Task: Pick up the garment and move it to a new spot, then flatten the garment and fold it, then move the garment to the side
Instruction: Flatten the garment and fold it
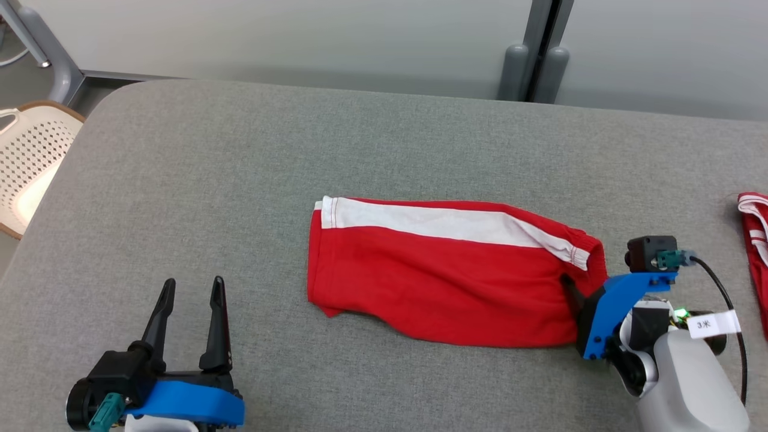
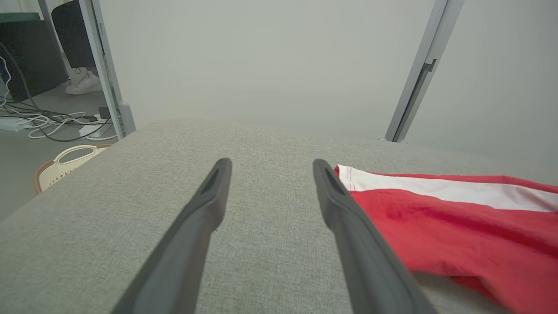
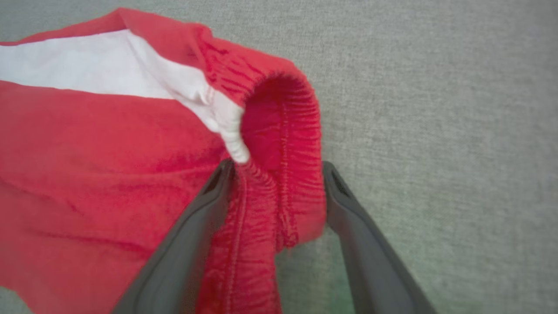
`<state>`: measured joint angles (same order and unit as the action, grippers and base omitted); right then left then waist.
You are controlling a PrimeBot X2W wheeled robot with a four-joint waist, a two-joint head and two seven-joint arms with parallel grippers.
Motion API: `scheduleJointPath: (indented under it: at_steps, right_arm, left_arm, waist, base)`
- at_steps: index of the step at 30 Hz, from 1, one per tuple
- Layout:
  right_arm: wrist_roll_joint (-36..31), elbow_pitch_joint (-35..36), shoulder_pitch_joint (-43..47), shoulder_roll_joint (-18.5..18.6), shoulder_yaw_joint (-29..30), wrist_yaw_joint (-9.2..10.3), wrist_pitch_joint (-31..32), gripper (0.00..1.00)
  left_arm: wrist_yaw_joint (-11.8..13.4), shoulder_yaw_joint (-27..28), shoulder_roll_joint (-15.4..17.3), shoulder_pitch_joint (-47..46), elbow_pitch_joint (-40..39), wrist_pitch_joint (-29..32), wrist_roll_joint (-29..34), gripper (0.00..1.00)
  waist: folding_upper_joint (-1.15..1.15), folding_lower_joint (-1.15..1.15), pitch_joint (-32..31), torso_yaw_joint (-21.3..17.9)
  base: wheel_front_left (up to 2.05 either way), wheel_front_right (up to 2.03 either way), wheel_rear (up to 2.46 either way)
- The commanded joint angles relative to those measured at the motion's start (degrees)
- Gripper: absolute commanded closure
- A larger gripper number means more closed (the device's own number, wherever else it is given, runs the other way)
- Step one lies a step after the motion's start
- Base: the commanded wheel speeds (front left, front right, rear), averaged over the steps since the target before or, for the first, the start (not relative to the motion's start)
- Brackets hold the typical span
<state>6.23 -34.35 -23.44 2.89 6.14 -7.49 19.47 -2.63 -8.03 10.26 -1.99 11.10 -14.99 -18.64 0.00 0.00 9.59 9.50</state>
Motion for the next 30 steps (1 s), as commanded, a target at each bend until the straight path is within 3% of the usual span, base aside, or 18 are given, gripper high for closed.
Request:
scheduleJointPath:
  at_steps: [1, 9, 10, 11, 17, 22, 30]
  right_arm:
    - [0.6, -0.9, -1.3, 0.0, -0.2, -0.01, 0.3, 0.00]
    - [0.9, -8.2, -4.6, -0.3, -3.0, -0.08, 4.6, 0.00]
    - [1.1, -8.4, -4.9, -0.4, -3.4, -0.08, 4.5, 0.64]
    - [1.1, -8.5, -5.3, -0.4, -3.8, -0.09, 4.3, 1.00]
    - [-2.3, -6.0, -6.4, 0.2, -3.0, 0.01, 3.8, 1.00]
    - [-8.2, 0.2, -5.2, 0.7, 0.6, 0.00, 6.7, 1.00]
    - [-10.6, 13.6, -1.2, 9.4, 4.3, 0.00, 18.7, 1.00]
  left_arm:
    - [-0.2, 0.3, 0.0, -0.8, -0.1, -0.2, 0.3, 0.00]
    - [-1.0, 0.2, -0.1, -2.0, 0.9, -0.2, 1.1, 0.00]
    - [-1.1, 0.3, -0.1, -2.2, 1.1, -0.2, 1.1, 0.00]
    - [-1.1, 0.3, 0.0, -2.3, 1.2, -0.2, 1.2, 0.00]
    - [-0.7, 0.7, 0.2, -2.2, 1.3, -0.2, 1.0, 0.00]
    - [-0.4, 1.1, 0.3, -1.4, 1.0, -0.2, 0.8, 0.00]
    - [-0.6, 0.4, -0.1, -1.3, 1.1, -0.2, 0.8, 0.00]
  waist:
    - [0.00, 0.00, 0.3, 0.2]
    - [0.00, 0.00, 1.1, 0.8]
    - [0.00, 0.00, 1.2, 0.8]
    - [0.00, 0.00, 1.2, 0.7]
    - [0.00, 0.00, 1.1, -0.8]
    - [0.00, 0.00, 0.5, -2.4]
    - [0.00, 0.00, -0.2, -3.2]
  base:
    - [0.00, 0.00, 0.00]
    - [0.00, 0.00, 0.00]
    - [0.00, 0.00, 0.00]
    - [0.00, 0.00, 0.00]
    - [0.00, 0.00, 0.00]
    - [0.00, 0.00, 0.00]
    - [0.00, 0.00, 0.00]
